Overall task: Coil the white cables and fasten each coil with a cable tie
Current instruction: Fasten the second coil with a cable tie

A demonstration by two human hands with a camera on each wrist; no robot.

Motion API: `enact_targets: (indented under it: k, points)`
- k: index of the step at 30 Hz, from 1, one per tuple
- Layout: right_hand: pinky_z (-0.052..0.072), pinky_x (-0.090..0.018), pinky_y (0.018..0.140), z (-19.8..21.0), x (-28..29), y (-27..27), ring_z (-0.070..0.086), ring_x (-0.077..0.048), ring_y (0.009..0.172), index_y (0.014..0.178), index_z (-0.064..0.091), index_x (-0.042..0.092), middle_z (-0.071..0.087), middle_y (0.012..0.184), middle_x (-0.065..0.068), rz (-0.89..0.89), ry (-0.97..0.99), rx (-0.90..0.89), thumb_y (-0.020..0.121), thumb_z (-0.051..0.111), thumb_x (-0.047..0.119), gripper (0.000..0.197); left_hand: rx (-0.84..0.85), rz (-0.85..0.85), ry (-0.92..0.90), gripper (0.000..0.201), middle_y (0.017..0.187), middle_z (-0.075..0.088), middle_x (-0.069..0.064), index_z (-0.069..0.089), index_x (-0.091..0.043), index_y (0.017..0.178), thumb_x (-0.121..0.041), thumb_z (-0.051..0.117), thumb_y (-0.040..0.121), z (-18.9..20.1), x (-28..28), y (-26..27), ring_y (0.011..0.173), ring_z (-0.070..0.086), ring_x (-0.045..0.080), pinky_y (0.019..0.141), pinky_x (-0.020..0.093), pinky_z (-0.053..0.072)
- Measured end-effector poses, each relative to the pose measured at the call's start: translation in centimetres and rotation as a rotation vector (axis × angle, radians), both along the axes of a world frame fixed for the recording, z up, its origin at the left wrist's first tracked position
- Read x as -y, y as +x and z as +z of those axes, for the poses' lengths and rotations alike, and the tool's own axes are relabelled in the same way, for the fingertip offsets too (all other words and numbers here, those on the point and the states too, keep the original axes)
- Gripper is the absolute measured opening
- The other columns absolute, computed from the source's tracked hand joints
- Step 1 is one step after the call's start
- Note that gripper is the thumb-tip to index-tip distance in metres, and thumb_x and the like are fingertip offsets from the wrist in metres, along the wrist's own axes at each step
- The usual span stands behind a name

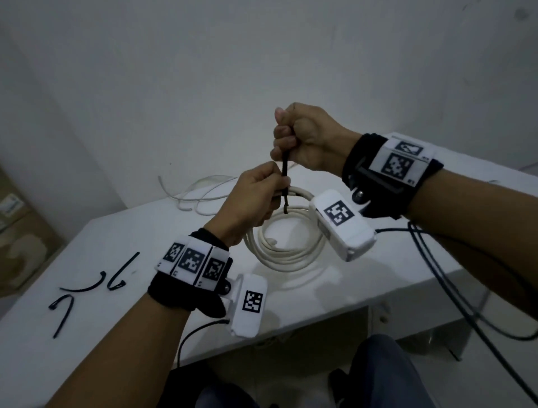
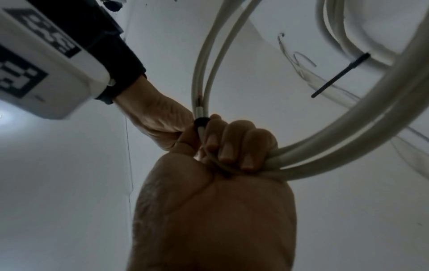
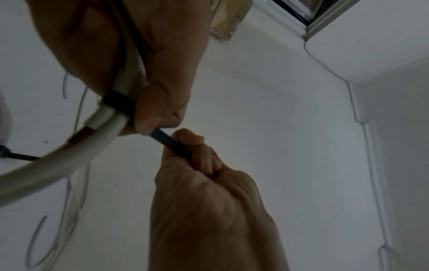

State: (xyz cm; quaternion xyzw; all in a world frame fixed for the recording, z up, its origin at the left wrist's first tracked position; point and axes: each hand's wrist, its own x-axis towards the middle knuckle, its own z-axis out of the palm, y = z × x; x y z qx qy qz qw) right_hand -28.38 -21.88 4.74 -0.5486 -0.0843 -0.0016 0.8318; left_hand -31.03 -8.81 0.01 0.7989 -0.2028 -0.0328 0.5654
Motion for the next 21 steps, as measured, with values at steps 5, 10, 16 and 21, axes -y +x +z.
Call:
enact_targets:
  k: [5, 10, 16, 21]
  points:
    - [0.039, -0.027, 0.051, -0.7, 0.5, -0.6, 0.024, -0.009, 0.039, 0.066, 0.033, 0.017, 0.031, 0.056, 0.000, 0.002, -0.107, 0.034, 0.099, 0.038, 0.008, 0.034, -0.062, 0.019, 0.052, 0.022, 0.047, 0.032, -0.007, 0.044, -0.015, 0.073, -0.015, 0.049, 0.094, -0.9, 0.2, -0.3, 0.038, 0.023, 0.007, 0.039, 0.018, 0.016]
    - [0.045, -0.026, 0.052, -0.3, 0.4, -1.2, 0.033, -0.008, 0.039, 0.069, 0.036, 0.016, 0.038, 0.056, 0.001, 0.037, -0.118, 0.041, 0.097, 0.049, 0.016, 0.031, 0.164, 0.067, 0.223, 0.026, 0.055, 0.056, 0.000, 0.063, -0.002, 0.078, -0.017, 0.046, 0.092, -0.5, 0.7, 0.0, 0.038, 0.042, 0.002, 0.038, 0.013, 0.031]
    - [0.048, -0.028, 0.054, 0.6, 0.2, -1.6, 0.035, -0.010, 0.039, 0.069, 0.044, 0.013, 0.040, 0.058, -0.001, -0.045, -0.071, 0.001, 0.097, 0.048, 0.013, 0.029, 0.301, 0.080, 0.194, 0.041, 0.049, 0.055, -0.008, 0.066, 0.001, 0.079, -0.031, 0.047, 0.098, -0.5, 0.6, 0.5, 0.043, 0.046, 0.005, 0.046, 0.019, 0.036]
    - [0.047, -0.026, 0.051, 1.7, 0.4, -1.2, 0.031, -0.010, 0.038, 0.073, 0.049, 0.014, 0.037, 0.055, 0.001, -0.028, -0.013, -0.018, 0.095, 0.035, 0.004, 0.027, 0.285, 0.021, 0.134, 0.044, 0.057, 0.058, 0.009, 0.066, -0.001, 0.078, -0.033, 0.046, 0.100, 0.0, 0.5, 0.3, 0.045, 0.050, 0.016, 0.042, 0.023, 0.039]
